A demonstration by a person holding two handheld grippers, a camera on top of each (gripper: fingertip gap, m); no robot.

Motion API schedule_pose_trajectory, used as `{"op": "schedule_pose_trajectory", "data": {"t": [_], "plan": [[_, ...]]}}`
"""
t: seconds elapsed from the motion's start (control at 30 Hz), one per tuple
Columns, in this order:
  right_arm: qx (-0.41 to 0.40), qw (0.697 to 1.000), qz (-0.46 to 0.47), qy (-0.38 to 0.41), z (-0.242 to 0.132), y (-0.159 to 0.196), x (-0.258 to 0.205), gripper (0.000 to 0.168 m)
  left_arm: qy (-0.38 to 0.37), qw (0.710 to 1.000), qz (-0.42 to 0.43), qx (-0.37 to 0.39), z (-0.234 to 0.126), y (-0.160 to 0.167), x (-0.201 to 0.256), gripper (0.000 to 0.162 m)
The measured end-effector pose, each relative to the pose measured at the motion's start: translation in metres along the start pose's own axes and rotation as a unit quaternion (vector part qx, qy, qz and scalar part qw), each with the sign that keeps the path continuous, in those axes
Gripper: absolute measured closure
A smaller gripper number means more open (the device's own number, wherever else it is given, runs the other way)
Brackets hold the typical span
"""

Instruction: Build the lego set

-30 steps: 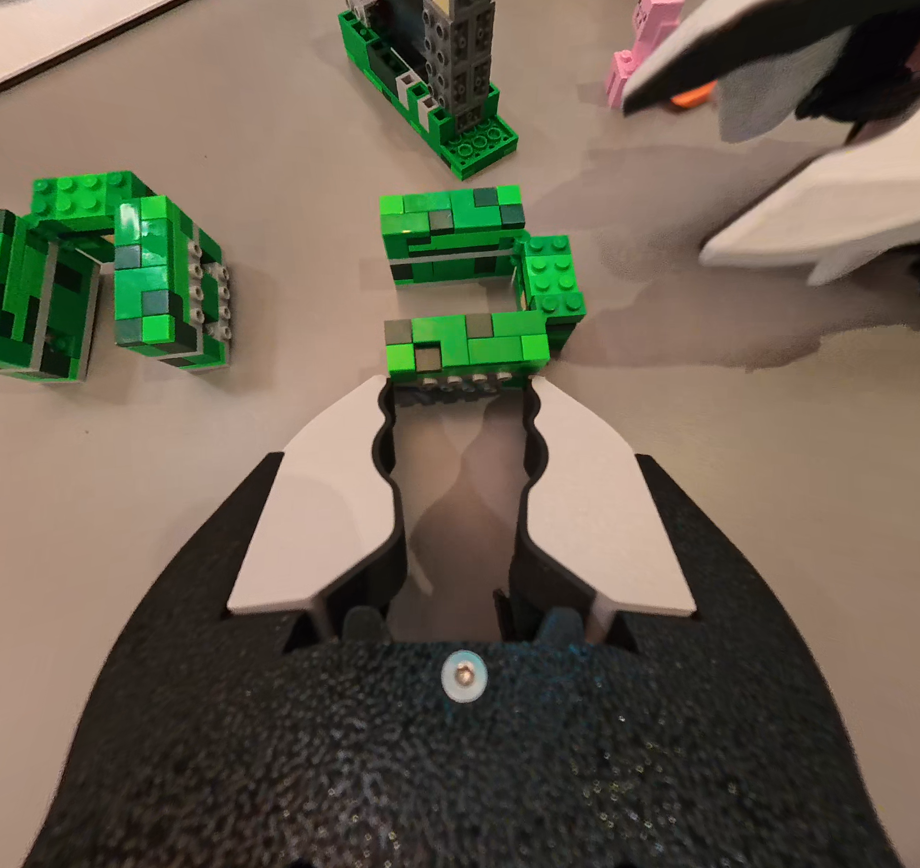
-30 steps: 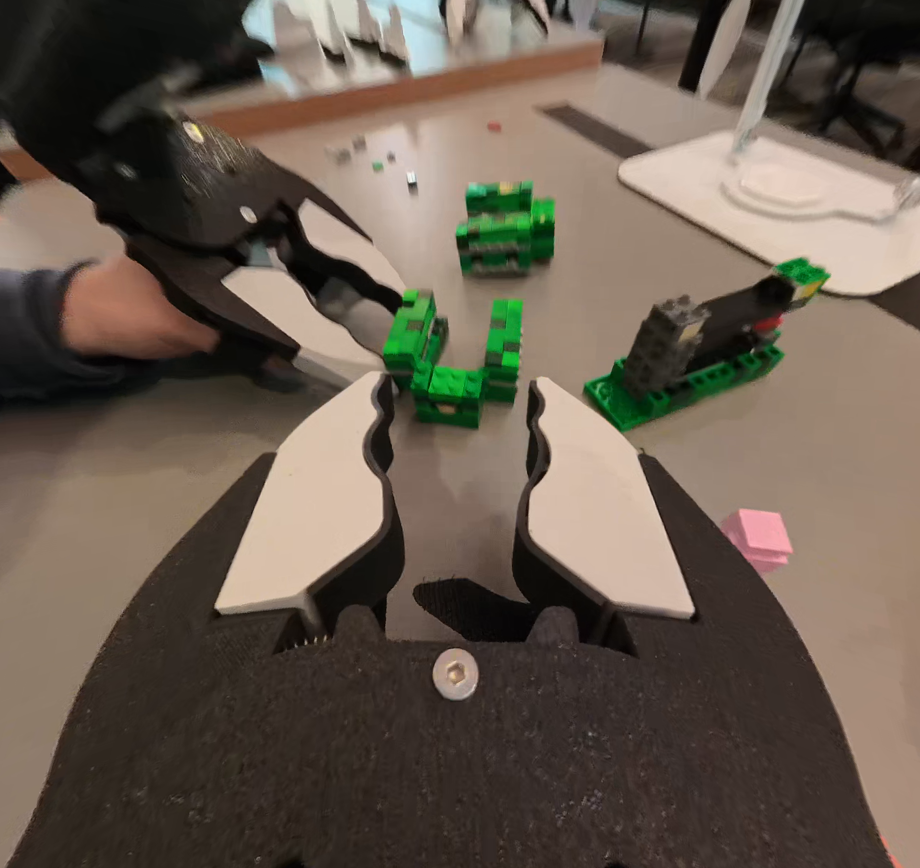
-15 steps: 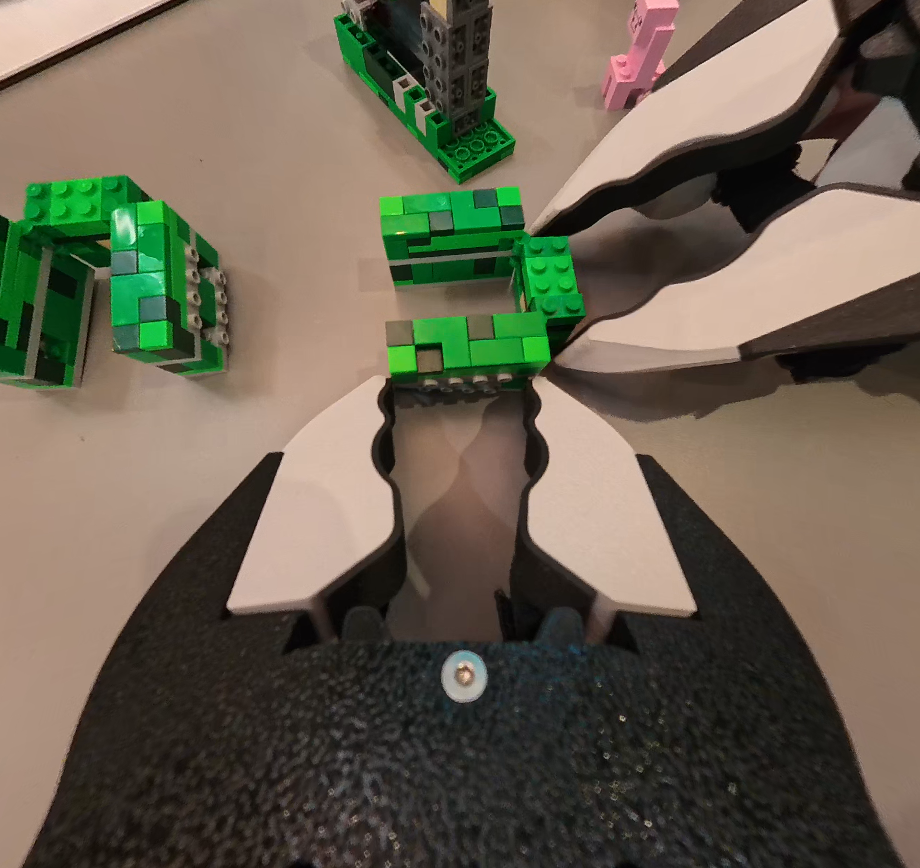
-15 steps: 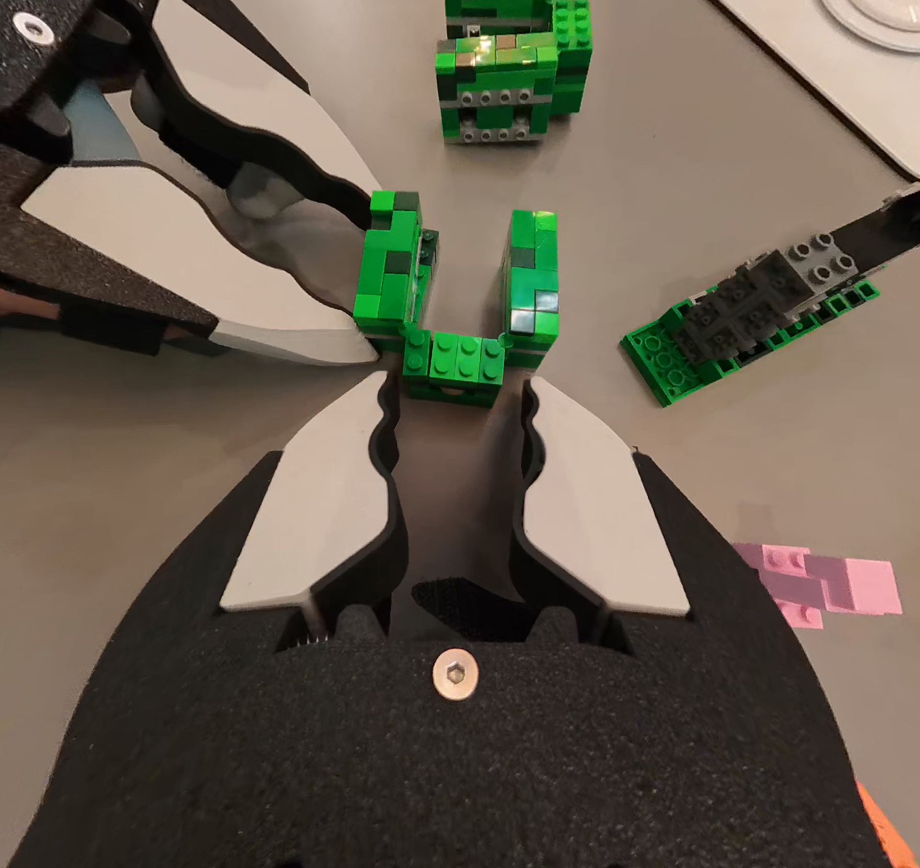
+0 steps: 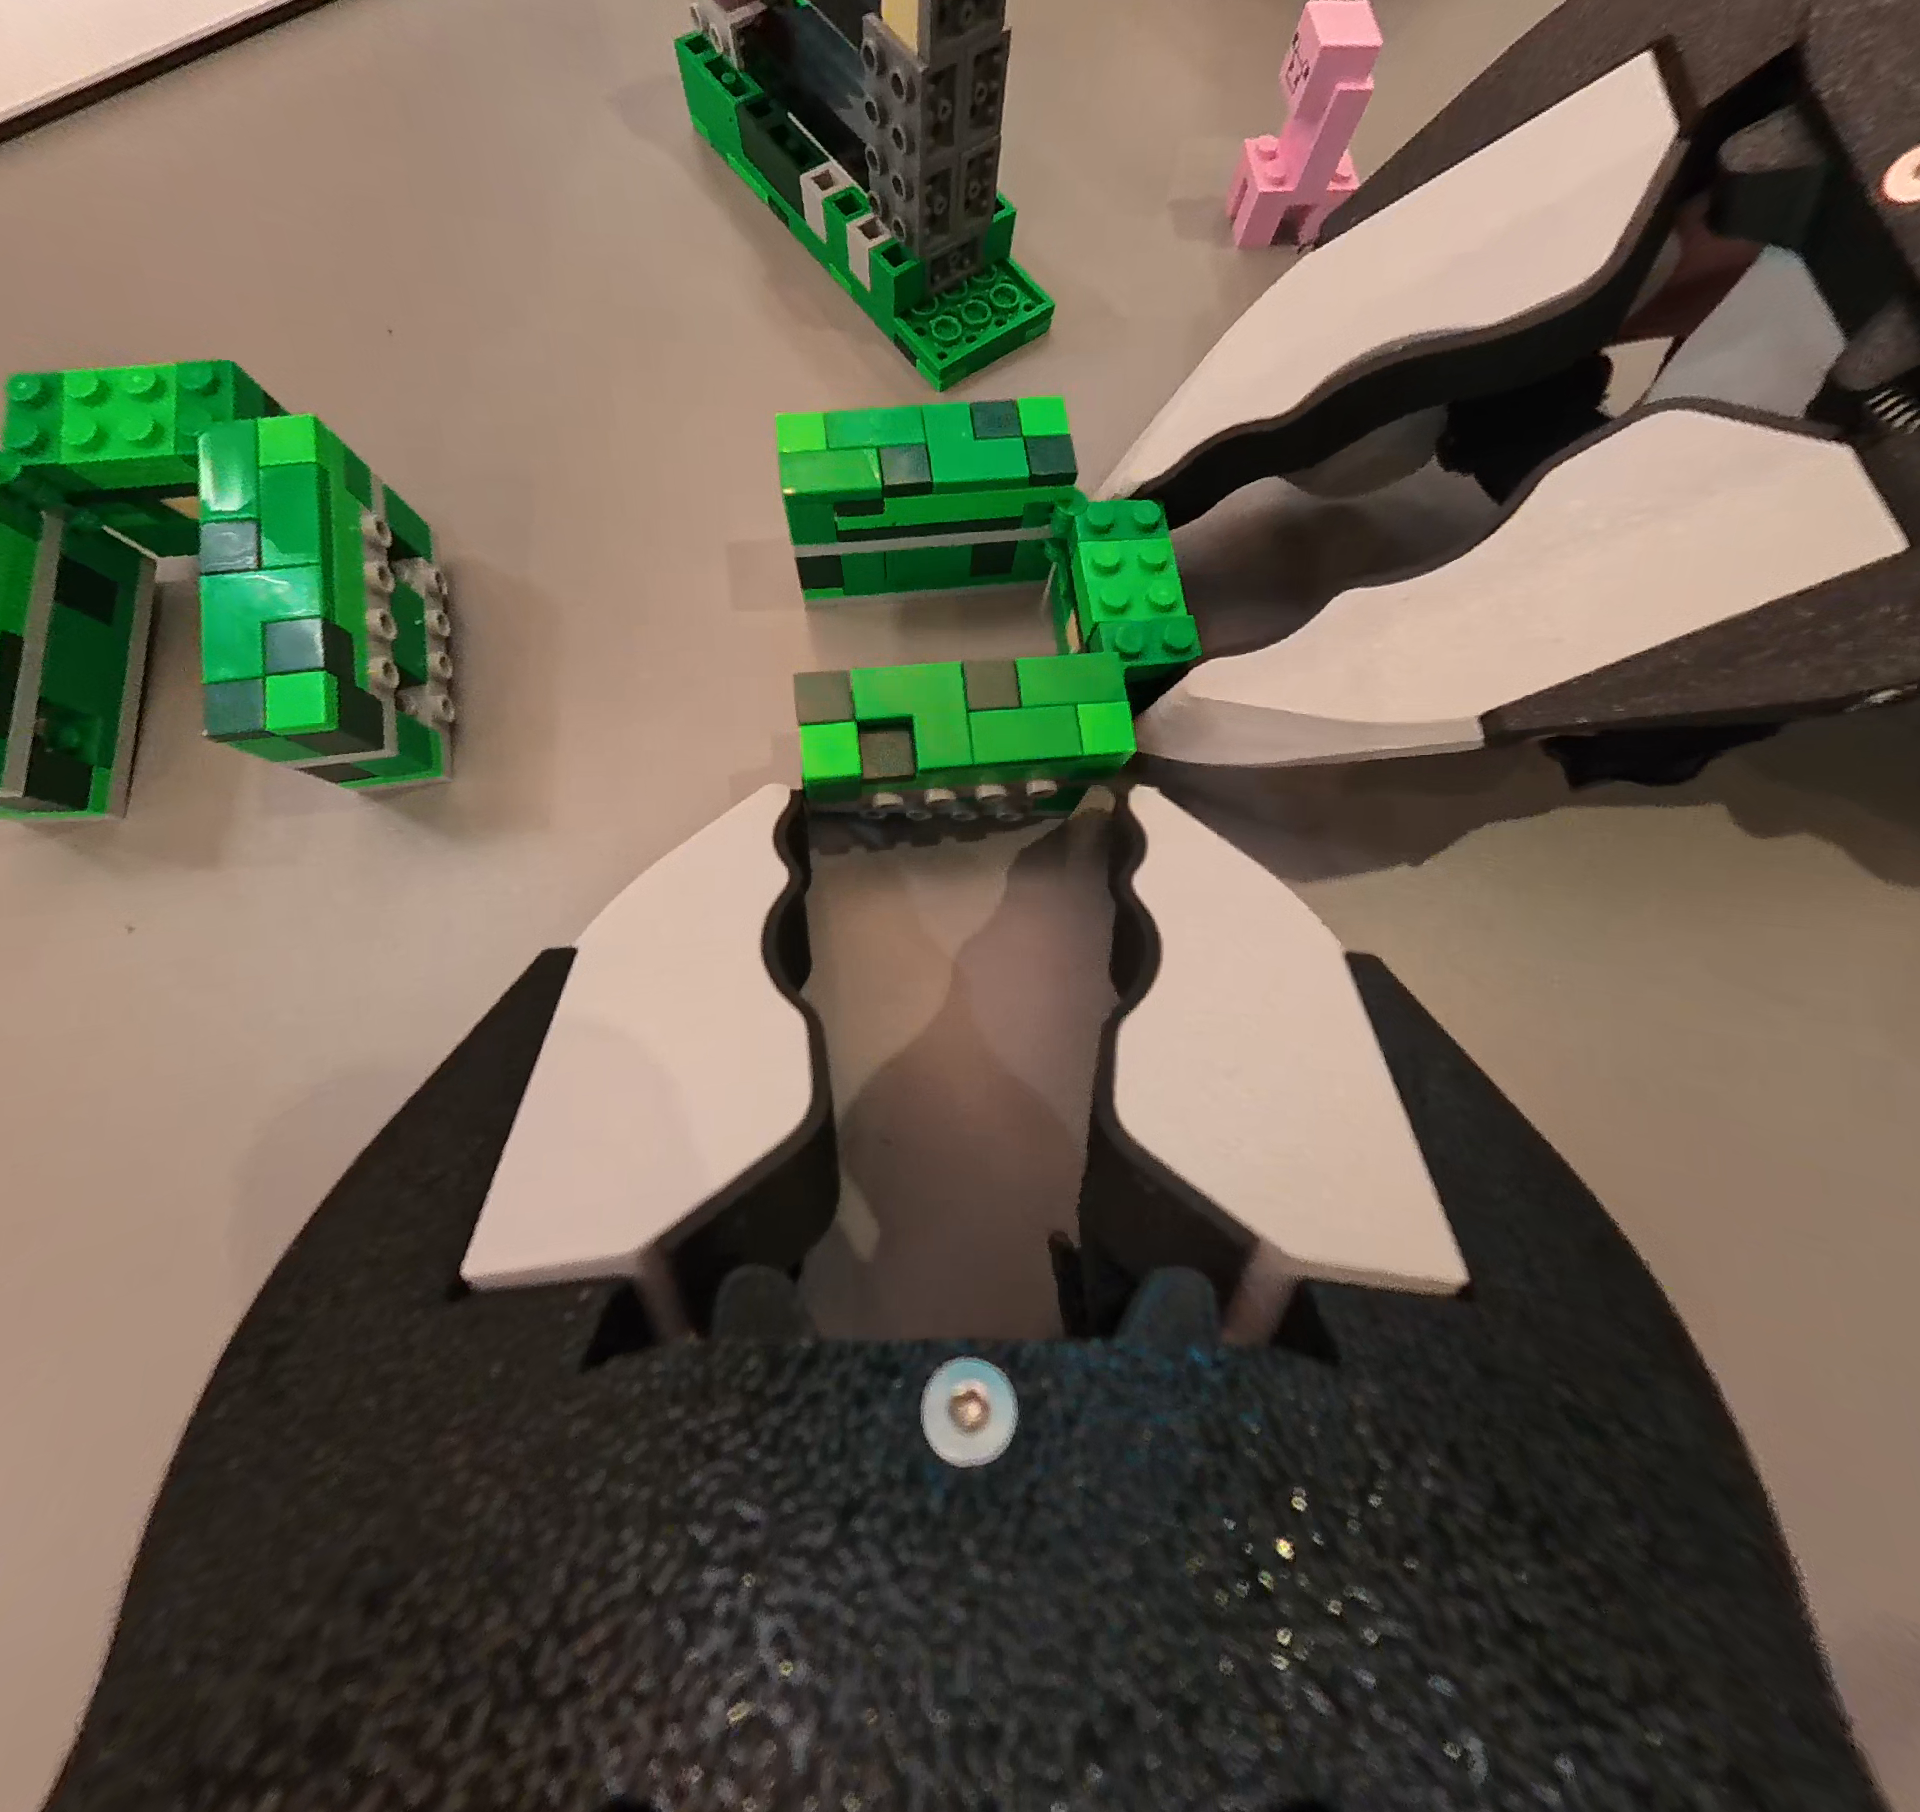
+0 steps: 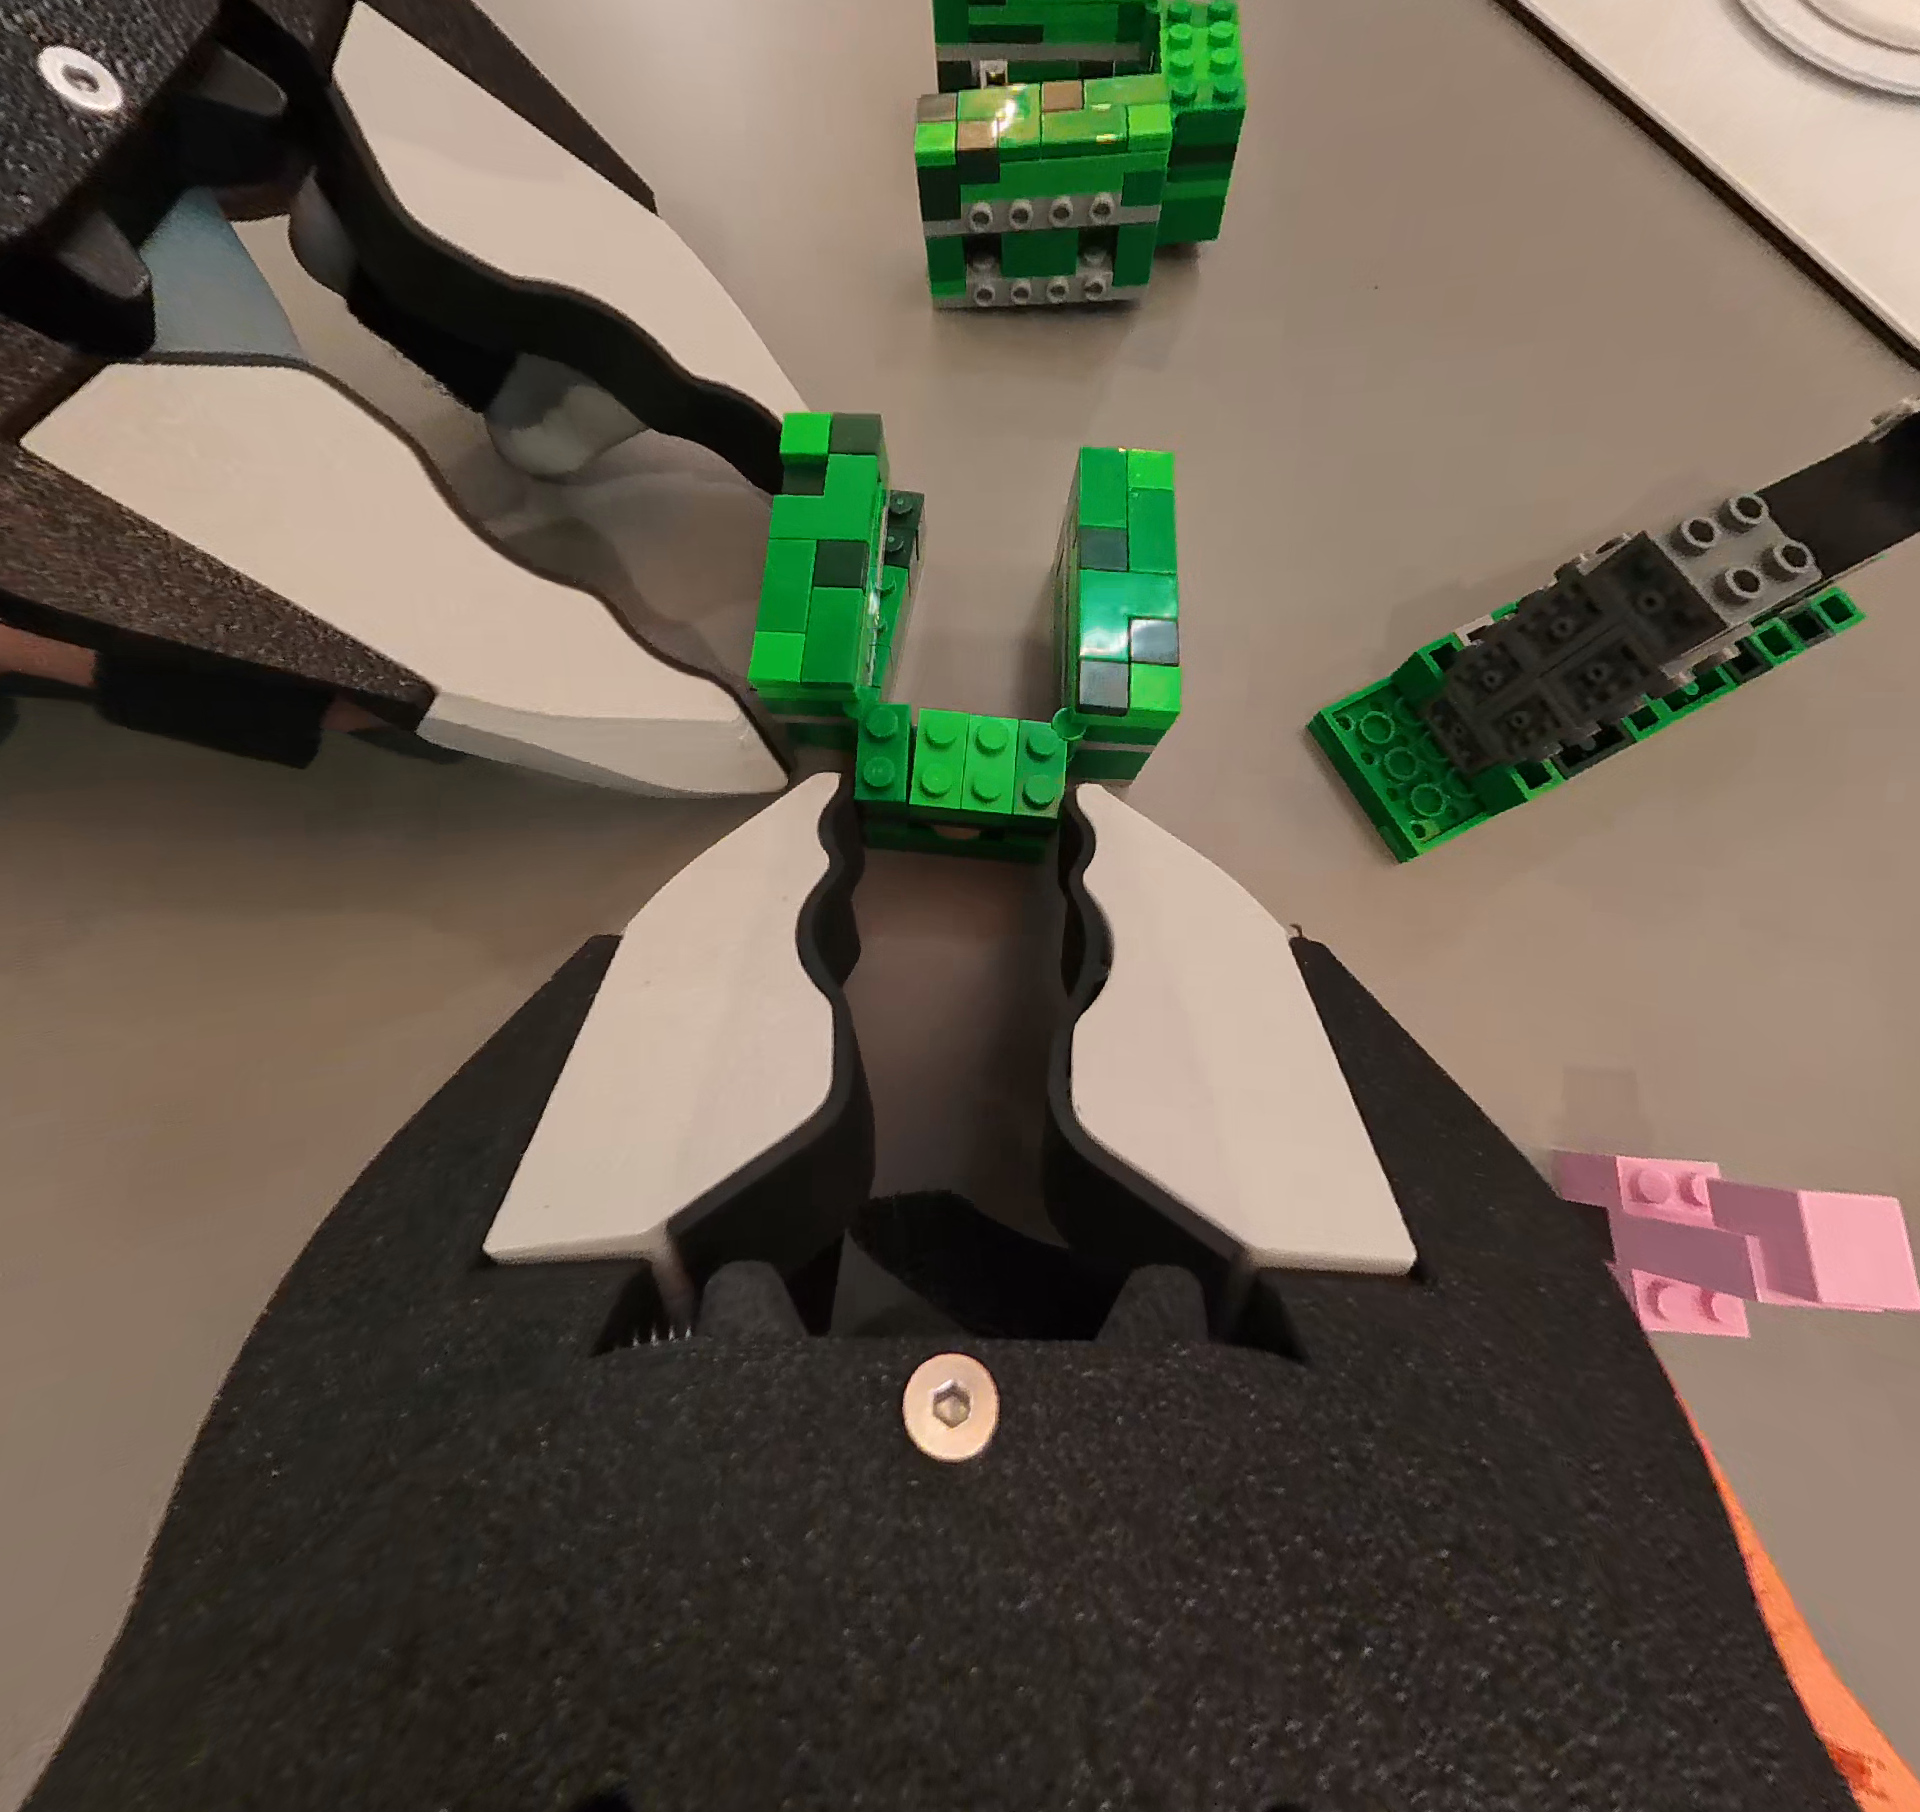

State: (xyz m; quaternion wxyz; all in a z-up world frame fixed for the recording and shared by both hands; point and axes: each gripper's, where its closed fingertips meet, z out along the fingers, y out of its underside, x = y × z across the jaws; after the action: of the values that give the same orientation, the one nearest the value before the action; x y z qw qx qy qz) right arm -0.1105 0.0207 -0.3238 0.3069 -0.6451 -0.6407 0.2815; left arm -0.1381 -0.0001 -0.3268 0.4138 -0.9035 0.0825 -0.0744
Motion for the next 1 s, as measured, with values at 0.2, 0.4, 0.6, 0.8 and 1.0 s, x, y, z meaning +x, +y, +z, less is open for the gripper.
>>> {"op": "schedule_pose_trajectory", "data": {"t": [0.2, 0.4, 0.6, 0.8, 1.0], "plan": [[0.000, 1.000, 0.003, -0.004, 0.000, 0.000, 0.000, 0.133, 0.007, 1.000, 0.001, -0.001, 0.000, 0.001, 0.002, 0.092], [0.002, 1.000, 0.010, -0.013, 0.000, 0.000, -0.001, 0.133, 0.014, 0.999, 0.038, 0.020, -0.012, 0.002, 0.006, 0.079], [0.015, 1.000, 0.020, -0.012, -0.001, -0.006, 0.000, 0.133, 0.014, 0.985, 0.152, 0.075, -0.027, -0.004, 0.001, 0.076], [0.025, 1.000, 0.018, -0.006, -0.002, -0.009, 0.001, 0.133, 0.003, 0.971, 0.218, 0.097, -0.032, -0.005, -0.008, 0.078], [0.013, 1.000, 0.013, -0.006, -0.001, -0.004, 0.001, 0.133, 0.011, 0.956, 0.277, 0.096, -0.031, -0.003, -0.002, 0.091]]}}
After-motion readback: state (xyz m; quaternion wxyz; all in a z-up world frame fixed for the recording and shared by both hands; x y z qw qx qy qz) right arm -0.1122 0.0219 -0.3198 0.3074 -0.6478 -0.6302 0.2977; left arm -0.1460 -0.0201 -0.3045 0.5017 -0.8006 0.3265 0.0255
